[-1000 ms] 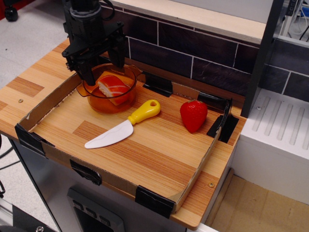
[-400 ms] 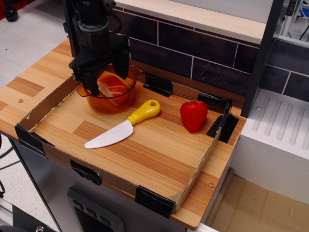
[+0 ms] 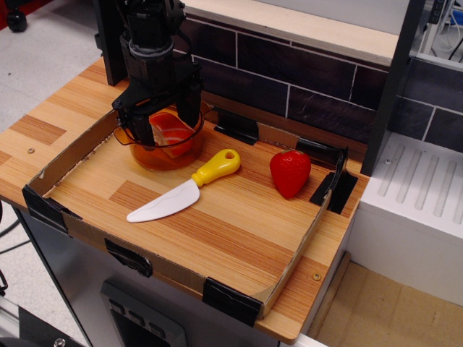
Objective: Take sushi out of pot
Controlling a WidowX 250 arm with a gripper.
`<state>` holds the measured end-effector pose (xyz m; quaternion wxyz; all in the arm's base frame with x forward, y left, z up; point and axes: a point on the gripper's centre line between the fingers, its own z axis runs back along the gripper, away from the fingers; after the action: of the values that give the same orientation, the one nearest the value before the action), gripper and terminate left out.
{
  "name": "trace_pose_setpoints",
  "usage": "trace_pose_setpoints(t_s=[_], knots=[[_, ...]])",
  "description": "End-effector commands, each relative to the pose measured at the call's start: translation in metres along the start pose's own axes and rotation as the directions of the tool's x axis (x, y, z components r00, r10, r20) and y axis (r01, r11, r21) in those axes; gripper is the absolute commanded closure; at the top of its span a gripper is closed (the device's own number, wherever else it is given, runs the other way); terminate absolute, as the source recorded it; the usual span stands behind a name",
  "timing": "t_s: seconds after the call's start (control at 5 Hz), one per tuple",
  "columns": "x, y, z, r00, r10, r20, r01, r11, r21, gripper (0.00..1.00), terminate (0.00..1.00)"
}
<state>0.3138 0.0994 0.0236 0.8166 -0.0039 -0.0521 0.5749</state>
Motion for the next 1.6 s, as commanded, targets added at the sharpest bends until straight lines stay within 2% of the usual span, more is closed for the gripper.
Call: trace_pose_setpoints(t_s=[0.0,0.2,0.4,0.6,0.8,1.0,1.2,1.4], knots=[[0.008,-0.004,0.017,0.999,0.012,0.050,-0.009,0.998,-0.055,1.00,0.00],[0.013,-0.004,0.033,0.995,0.023,0.092,-0.015,0.996,-0.083,1.00,0.00],[0.021,-0.002,0.074,0.987,0.090,0.130,-0.069,0.985,-0.159,1.00,0.00],[0.014,0.005,0.113,0.976,0.107,0.187,-0.069,0.977,-0.201,1.00,0.00],[-0.020,0.017,0.124,0.994,0.000,0.110,0.021,0.983,-0.184,1.00,0.00],[-0.058,0.031,0.114,0.988,-0.144,0.059,0.150,0.982,-0.116,1.00,0.00],[-0.094,0.038,0.089,0.971,-0.240,0.015,0.240,0.970,-0.046,1.00,0.00],[-0.117,0.032,0.062,0.938,-0.346,-0.014,0.346,0.938,-0.012,1.00,0.00]])
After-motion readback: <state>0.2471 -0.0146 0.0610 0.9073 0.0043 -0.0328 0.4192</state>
